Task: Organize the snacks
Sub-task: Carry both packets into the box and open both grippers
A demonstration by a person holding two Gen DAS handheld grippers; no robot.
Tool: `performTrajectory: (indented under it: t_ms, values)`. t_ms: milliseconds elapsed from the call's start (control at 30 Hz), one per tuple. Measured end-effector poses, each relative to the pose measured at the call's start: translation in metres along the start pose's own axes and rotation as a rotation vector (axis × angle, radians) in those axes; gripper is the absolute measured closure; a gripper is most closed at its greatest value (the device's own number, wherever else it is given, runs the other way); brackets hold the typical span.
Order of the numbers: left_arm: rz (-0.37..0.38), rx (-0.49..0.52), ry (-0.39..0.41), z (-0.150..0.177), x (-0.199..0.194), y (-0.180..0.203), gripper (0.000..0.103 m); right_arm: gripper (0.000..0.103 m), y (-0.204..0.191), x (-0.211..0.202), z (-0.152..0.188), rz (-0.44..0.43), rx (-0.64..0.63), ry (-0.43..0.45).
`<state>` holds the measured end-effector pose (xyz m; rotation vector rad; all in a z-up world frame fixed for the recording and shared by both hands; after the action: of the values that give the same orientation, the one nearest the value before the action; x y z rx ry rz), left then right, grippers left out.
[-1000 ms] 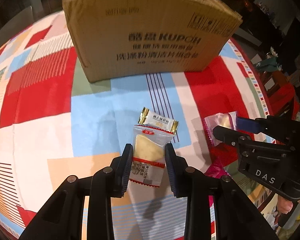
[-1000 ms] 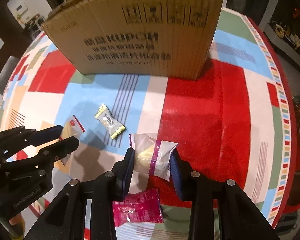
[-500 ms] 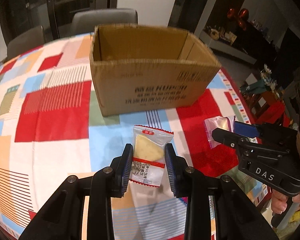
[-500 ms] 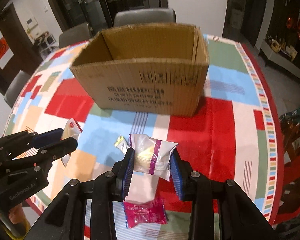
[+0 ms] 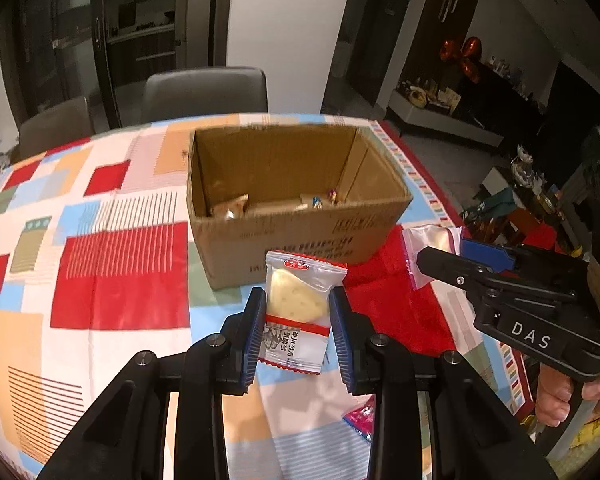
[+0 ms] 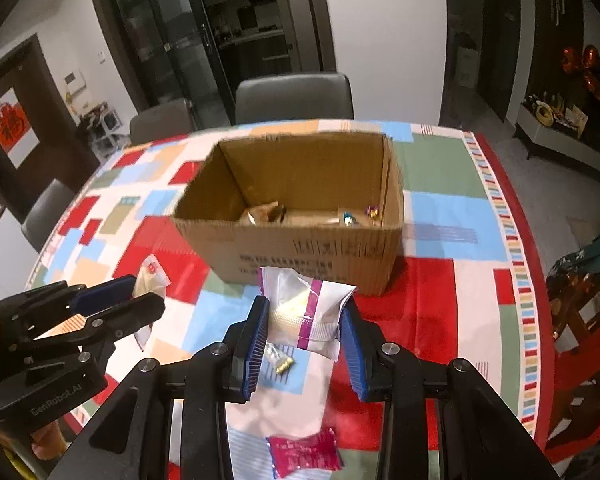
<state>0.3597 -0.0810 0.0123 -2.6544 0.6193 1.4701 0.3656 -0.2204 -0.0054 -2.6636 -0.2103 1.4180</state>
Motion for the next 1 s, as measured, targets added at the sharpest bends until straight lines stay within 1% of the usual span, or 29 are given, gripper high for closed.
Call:
performTrajectory:
  t_ms: [233,467,867,1000]
  values:
    - [0.001,0.012,0.047,-0.02,-0.011,0.001,0.071,0.067,-0.001,-0.011,-0.018,-0.009,-0.002,0.049]
    - [0.005,0.016,0.074,-0.038,-0.01,-0.002,0.071,0.067,0.0,-0.012,-0.037,-0.011,-0.001,0.086]
    - [-0.014,0.037,0.119,-0.077,0.014,-0.012,0.071,0.066,0.006,0.005,-0.067,0.013,-0.009,0.131]
    - [-0.005,0.034,0.133,-0.092,0.023,-0.014,0.07,0.066,0.009,0.012,-0.077,0.015,0.002,0.138]
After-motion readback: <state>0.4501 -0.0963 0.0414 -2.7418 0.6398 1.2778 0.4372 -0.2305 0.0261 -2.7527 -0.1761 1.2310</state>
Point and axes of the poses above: each gripper's, at about its wrist camera, not at the fingertips, and x roughly the way its jaws point, y to its right, z to its underside, the point moved 5 cm from there along x, roughly the way its jaws point, and after that the axes turned 3 degrees about -y, right-handed, at the moved point
